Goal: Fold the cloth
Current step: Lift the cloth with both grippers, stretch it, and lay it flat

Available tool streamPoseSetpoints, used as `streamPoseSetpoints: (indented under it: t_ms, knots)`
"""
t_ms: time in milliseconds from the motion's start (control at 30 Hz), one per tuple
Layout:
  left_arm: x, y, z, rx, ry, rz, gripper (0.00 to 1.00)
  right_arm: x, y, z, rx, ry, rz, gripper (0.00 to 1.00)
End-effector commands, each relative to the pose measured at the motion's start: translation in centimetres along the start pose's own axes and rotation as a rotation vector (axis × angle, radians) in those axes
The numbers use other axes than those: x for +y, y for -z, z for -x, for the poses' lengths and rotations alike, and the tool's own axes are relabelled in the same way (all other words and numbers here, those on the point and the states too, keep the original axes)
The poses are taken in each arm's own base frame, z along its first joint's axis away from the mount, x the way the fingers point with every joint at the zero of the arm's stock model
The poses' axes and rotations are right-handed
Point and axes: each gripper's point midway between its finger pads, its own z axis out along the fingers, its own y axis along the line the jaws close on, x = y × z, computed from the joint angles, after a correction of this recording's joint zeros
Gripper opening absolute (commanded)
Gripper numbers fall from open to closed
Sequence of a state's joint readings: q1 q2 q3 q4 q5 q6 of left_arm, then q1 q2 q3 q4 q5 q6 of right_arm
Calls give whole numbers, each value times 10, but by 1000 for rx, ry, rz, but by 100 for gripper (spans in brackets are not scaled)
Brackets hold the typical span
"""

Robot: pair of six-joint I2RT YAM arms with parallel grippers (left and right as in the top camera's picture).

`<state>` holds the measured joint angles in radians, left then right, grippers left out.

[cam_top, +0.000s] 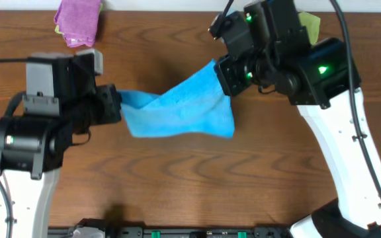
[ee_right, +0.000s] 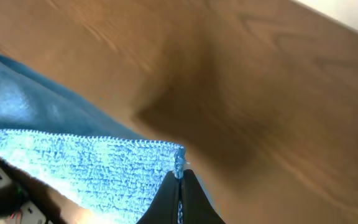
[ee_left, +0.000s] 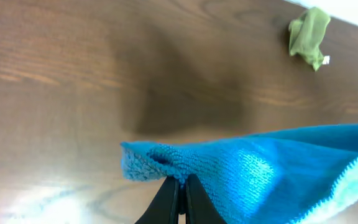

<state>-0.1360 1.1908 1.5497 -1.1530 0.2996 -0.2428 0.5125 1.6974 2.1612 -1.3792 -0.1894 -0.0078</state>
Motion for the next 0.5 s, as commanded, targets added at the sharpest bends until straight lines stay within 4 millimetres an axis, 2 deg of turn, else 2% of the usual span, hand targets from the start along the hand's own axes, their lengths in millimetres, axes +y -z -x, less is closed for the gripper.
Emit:
streamPoseSetpoints:
  t_ms: [0, 167, 367, 467]
  knots:
    - [4, 15, -7, -47, -28, 67, 6, 7, 10, 0, -18, -11, -21, 2]
    - [-2, 14, -31, -63, -66, 47, 6, 4, 19, -20, -40, -18, -73, 2]
    - [9, 11, -58, -43, -27, 45, 6, 2, 8, -72, -55, -97, -64, 2]
    - [10, 11, -80, -4, 9, 18, 6, 7, 16, -100, -45, -136, -42, 2]
